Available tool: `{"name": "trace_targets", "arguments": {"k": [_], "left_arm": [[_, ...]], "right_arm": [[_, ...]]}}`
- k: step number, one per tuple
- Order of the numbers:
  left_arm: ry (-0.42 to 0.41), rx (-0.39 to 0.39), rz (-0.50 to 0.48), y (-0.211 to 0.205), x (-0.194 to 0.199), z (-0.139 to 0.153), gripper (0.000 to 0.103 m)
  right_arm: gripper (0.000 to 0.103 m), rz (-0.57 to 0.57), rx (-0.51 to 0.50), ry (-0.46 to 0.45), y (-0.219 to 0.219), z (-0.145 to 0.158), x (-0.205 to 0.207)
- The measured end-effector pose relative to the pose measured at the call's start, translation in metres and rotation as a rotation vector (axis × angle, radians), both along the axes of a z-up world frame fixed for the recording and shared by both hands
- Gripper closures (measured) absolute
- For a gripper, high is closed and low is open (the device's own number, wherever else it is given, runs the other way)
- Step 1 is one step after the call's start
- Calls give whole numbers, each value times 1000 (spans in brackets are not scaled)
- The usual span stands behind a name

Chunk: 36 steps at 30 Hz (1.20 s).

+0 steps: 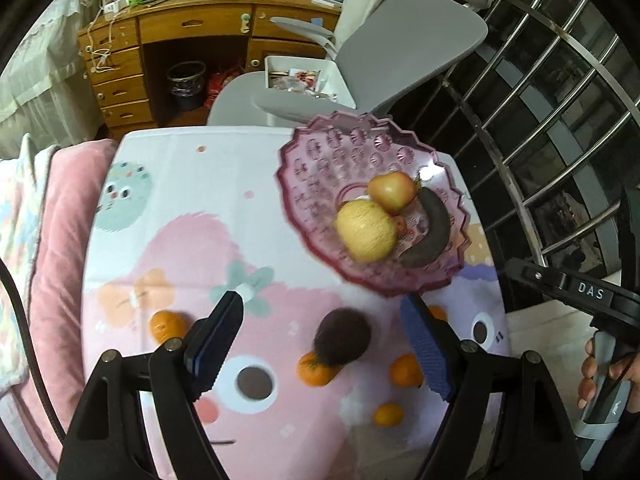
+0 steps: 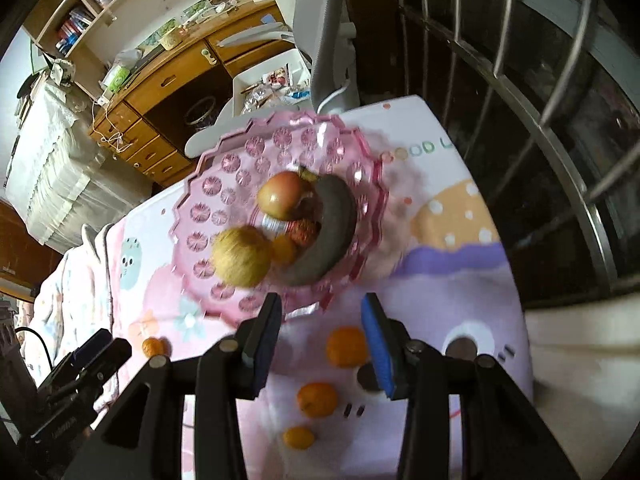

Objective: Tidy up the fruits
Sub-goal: 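Open both grippers to drop pear and banana, then withdraw from the bowl, then grasp a mandarin with the left gripper while the right grasps a small mandarin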

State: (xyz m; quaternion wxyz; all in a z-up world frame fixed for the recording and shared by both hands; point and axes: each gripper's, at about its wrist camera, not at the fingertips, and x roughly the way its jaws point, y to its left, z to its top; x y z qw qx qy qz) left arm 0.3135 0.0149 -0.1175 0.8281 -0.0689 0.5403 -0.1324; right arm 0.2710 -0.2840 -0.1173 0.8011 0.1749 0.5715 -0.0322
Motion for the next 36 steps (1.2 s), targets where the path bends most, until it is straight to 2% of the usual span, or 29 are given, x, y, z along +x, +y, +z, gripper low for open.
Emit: {"name": "trace_targets", "arguments": {"k": [7, 13, 23, 36], "left_arm": [[18, 41, 28, 35, -22, -3, 23], [60, 72, 74, 60, -31, -23, 23], [111, 91, 164, 88, -23, -66, 23], [90, 82, 269, 106, 1, -112, 24]], "right_arm": [[61, -46, 75, 38, 9, -6, -40], [61, -93, 163, 113, 10, -27, -61], [61, -97, 228, 240, 24, -66, -69], [61, -163, 320, 456, 40, -136, -75]]}}
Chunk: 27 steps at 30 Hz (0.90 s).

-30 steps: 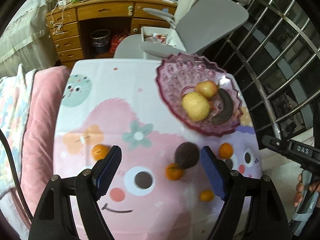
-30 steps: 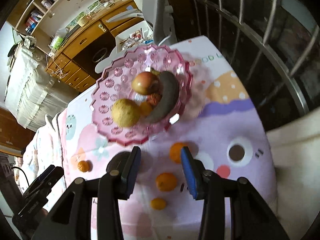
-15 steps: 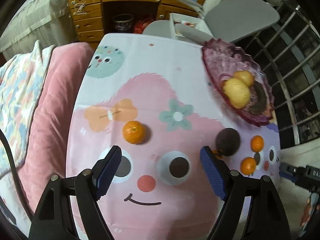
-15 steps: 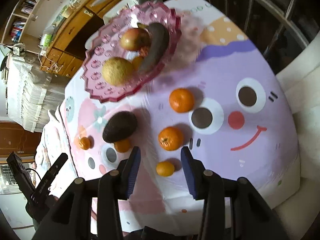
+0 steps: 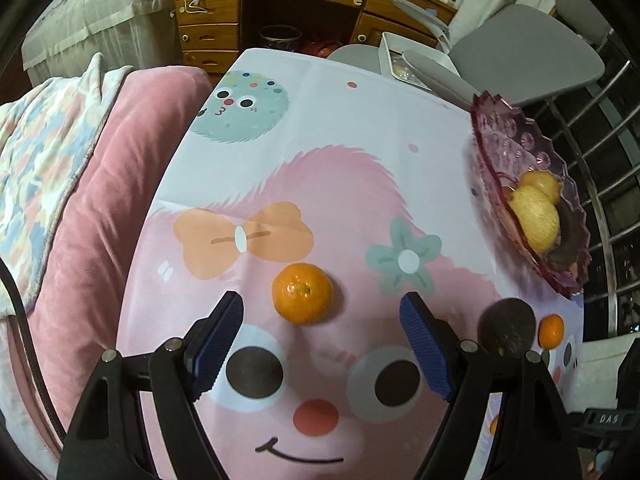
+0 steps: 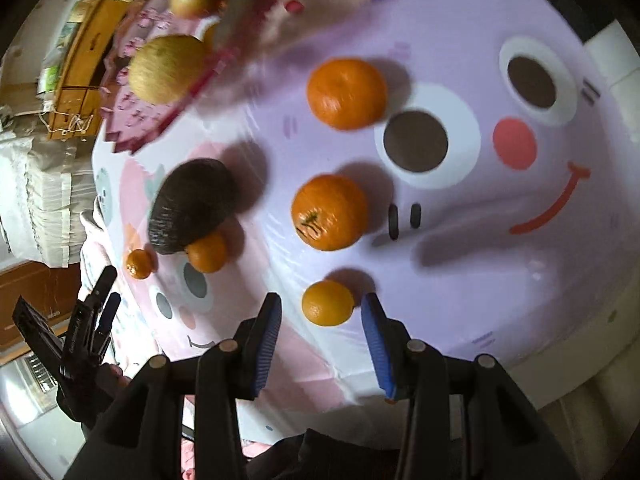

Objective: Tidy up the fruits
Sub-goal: 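Grasp a mandarin with the left gripper while the right grasps a small mandarin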

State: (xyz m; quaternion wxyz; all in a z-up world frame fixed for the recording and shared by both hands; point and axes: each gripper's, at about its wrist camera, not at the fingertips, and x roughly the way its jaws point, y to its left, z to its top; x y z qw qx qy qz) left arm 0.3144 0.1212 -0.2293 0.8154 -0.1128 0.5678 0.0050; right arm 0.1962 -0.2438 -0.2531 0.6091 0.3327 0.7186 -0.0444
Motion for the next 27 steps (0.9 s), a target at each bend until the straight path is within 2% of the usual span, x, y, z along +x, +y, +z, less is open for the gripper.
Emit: {"name": "trace_targets", "arguments": {"k": [7, 9, 13, 17, 20, 27], "left_arm": [[25, 1, 17, 0, 12, -20, 28], [32, 5, 17, -1, 15, -24, 34], [40, 4, 30, -2, 19, -33, 41], [60, 17, 55, 0, 20, -42, 55], [51, 17, 76, 4, 18, -44, 63], [54, 21, 107, 5, 13, -44, 64]], "right_arm": [[61, 31, 6, 55, 12, -15, 2], [61, 47, 8, 62, 17, -18, 4], [61, 79, -9, 83, 26, -23, 8], [65, 91, -24, 92, 29, -26, 9], [68, 105, -27, 89, 30, -27, 8], [68, 177, -2, 73, 31, -28, 11]]}}
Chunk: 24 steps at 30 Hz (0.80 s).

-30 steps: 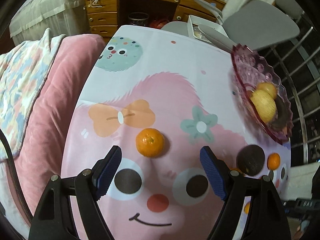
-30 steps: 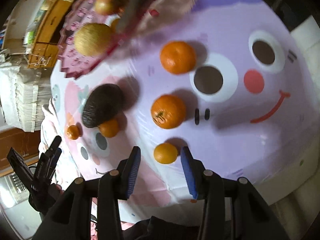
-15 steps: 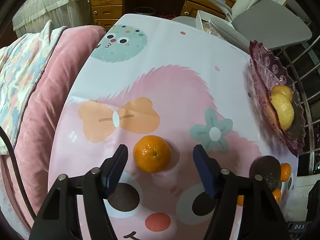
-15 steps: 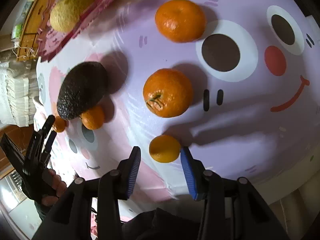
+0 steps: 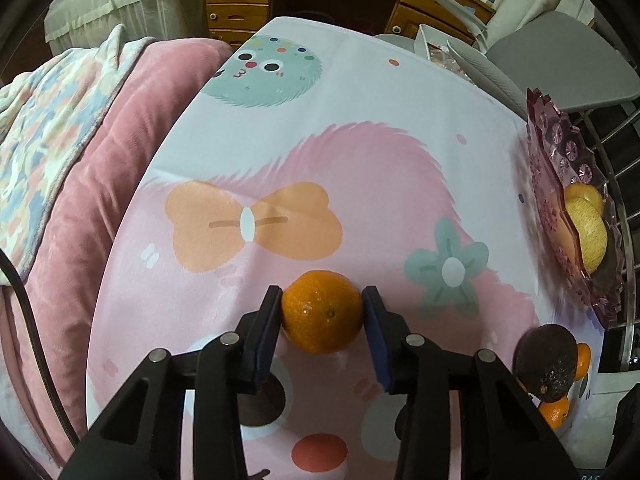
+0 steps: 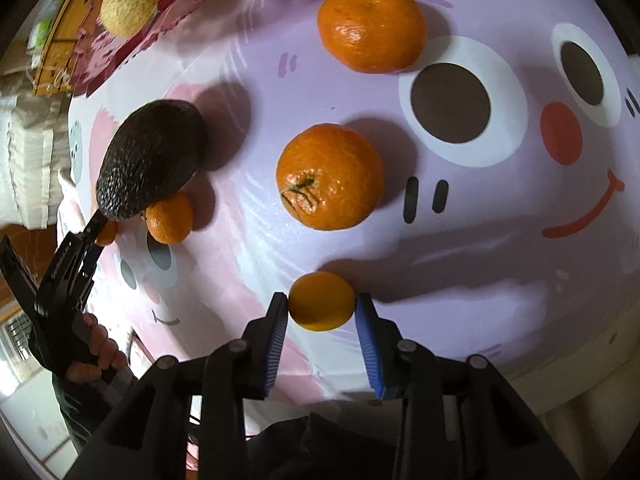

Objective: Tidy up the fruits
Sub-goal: 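Grasp a mandarin with the left gripper while the right grasps a small mandarin, then carry both mandarins over the pink bowl and open both grippers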

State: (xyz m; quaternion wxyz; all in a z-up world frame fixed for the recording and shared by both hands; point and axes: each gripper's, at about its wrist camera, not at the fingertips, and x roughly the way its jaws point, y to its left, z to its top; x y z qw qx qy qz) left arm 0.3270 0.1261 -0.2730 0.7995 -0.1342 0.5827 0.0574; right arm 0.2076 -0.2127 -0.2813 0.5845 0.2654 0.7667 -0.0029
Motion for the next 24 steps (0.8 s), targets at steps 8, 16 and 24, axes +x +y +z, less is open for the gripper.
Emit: {"name": "trace_targets", "arguments": {"k": [8, 16, 24], "left_arm": [[-36, 24, 19, -22, -16, 31, 65], [-117, 39, -7, -54, -25, 80, 65], [-183, 48, -88, -101, -28, 128, 64]], "right_arm": [[69, 84, 48, -35, -1, 9, 11], [69, 165, 57, -155, -3, 42, 24], [69, 260, 38, -311, -16, 83, 36]]}}
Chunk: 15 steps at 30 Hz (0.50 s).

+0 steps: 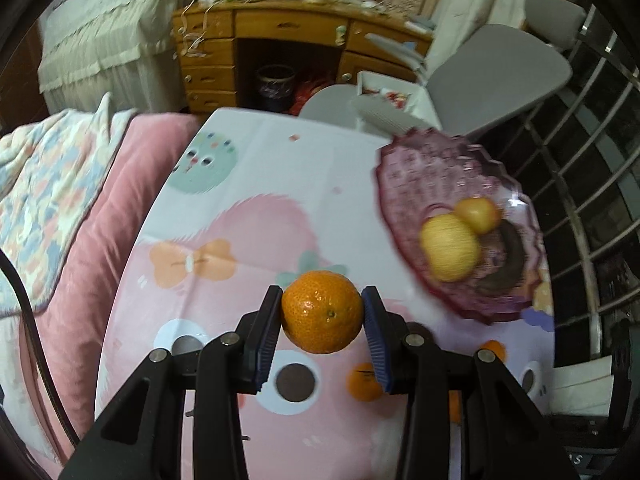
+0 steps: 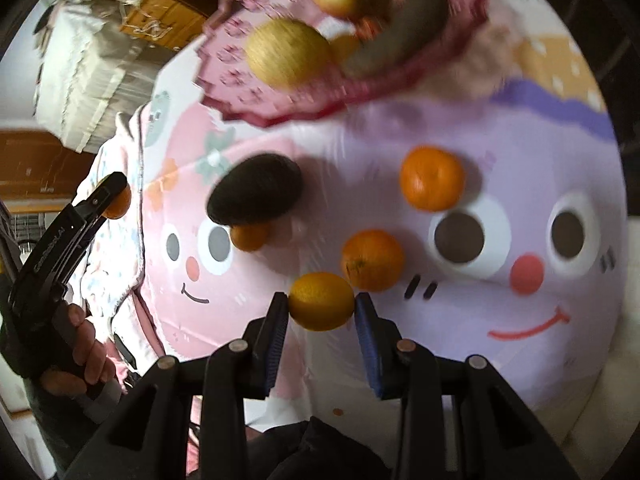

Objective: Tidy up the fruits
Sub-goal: 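Carry both mandarins over the pink bowl and open both grippers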

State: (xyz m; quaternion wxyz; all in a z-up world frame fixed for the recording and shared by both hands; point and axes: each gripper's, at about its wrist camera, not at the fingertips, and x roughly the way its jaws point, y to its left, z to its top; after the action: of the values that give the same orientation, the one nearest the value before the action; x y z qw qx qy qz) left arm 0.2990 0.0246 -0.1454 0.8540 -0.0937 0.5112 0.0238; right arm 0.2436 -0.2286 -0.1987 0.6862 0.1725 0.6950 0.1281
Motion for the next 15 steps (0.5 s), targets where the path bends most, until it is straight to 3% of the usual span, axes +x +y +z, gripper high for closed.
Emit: {"name": "trace_targets", "arguments": {"k": [7, 15], "left_arm": [[-46, 4, -80, -44, 6, 25, 64], [-50, -11, -141, -86, 25, 8, 64]], "right_arm": [[68, 42, -99, -172, -15, 29, 12], [69, 62, -178, -353, -37, 40, 32]]}}
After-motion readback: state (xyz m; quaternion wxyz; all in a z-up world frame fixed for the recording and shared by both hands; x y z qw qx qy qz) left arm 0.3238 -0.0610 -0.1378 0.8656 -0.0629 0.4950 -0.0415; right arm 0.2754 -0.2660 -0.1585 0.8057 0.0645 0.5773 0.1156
